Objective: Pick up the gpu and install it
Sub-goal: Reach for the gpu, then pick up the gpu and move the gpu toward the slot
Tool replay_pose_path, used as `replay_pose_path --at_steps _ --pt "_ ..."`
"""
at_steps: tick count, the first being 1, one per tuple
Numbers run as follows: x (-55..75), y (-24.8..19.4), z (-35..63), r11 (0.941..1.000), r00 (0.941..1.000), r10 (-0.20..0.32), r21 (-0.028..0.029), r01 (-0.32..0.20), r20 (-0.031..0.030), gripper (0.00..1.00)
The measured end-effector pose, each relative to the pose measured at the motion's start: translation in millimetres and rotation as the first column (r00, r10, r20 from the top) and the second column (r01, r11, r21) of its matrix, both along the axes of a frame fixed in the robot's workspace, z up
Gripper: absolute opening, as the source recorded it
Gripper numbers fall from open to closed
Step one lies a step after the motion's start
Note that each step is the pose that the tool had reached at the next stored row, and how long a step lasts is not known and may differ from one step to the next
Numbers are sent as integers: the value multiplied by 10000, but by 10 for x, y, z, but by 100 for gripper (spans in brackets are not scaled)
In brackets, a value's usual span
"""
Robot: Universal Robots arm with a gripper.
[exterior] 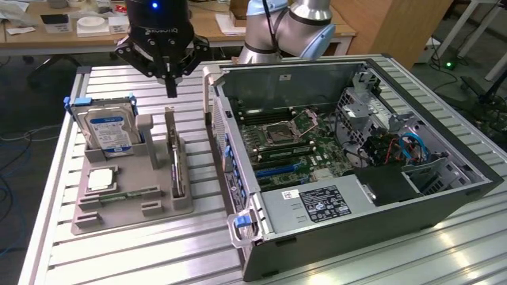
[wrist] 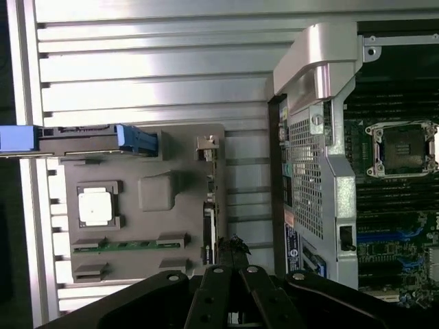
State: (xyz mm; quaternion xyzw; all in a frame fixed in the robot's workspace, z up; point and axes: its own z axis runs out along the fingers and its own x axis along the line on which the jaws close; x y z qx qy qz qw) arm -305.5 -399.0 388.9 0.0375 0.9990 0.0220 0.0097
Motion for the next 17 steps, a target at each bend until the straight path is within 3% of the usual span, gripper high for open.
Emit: replay_pose_path --at_steps 10,17 --pt "-206 -1 -4 10000 10000 0 0 0 -4 10" --pt "-226 -1 -4 10000 10000 0 0 0 -5 10"
